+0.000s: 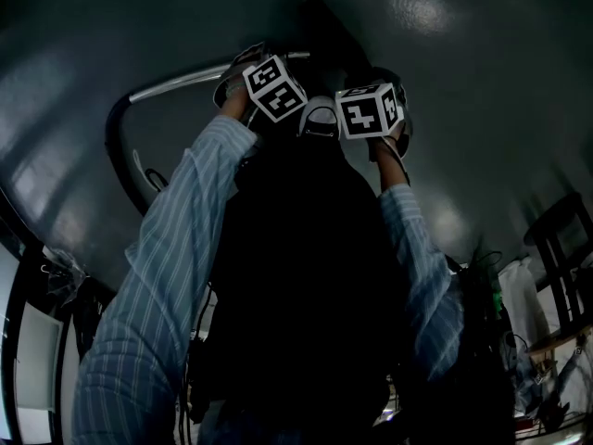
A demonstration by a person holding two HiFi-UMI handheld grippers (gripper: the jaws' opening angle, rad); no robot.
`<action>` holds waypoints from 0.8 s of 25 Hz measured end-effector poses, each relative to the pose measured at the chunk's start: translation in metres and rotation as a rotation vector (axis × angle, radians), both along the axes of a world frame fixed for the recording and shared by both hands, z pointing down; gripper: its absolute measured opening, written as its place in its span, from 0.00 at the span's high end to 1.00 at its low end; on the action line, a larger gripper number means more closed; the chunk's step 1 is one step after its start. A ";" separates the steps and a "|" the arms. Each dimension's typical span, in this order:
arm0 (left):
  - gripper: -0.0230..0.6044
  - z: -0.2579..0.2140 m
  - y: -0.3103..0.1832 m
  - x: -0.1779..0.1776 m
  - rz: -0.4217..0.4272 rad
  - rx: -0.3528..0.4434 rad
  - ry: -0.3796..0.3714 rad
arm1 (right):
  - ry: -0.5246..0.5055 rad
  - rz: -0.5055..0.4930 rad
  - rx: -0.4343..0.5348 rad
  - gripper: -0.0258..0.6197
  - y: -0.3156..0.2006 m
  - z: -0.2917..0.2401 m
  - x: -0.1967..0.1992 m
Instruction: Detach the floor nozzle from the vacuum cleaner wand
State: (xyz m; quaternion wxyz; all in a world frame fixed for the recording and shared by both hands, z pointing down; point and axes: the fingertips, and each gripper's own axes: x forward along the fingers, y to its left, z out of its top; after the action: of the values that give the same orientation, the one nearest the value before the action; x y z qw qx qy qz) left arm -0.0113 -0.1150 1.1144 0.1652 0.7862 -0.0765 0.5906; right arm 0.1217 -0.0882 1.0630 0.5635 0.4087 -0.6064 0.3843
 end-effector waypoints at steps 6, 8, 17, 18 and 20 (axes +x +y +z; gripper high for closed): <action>0.67 0.001 0.002 -0.004 0.010 -0.005 -0.059 | 0.169 -0.095 -0.023 0.59 -0.005 0.017 -0.012; 0.67 0.002 0.002 0.000 0.012 -0.020 -0.038 | 0.169 -0.120 -0.043 0.59 -0.008 0.021 -0.004; 0.67 0.003 0.011 0.010 0.190 0.074 0.080 | 0.040 -0.076 -0.061 0.57 0.001 0.027 0.027; 0.67 0.003 0.011 0.009 0.177 0.068 0.084 | 0.022 -0.052 -0.082 0.57 0.002 0.027 0.029; 0.67 0.005 0.011 0.008 0.164 0.062 0.078 | 0.002 -0.024 -0.117 0.56 0.003 0.029 0.029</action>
State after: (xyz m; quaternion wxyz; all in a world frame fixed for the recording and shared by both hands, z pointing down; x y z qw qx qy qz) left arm -0.0032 -0.1035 1.1192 0.0949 0.8168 -0.0235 0.5685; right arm 0.1506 -0.0857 1.0915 0.5917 0.3680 -0.5872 0.4118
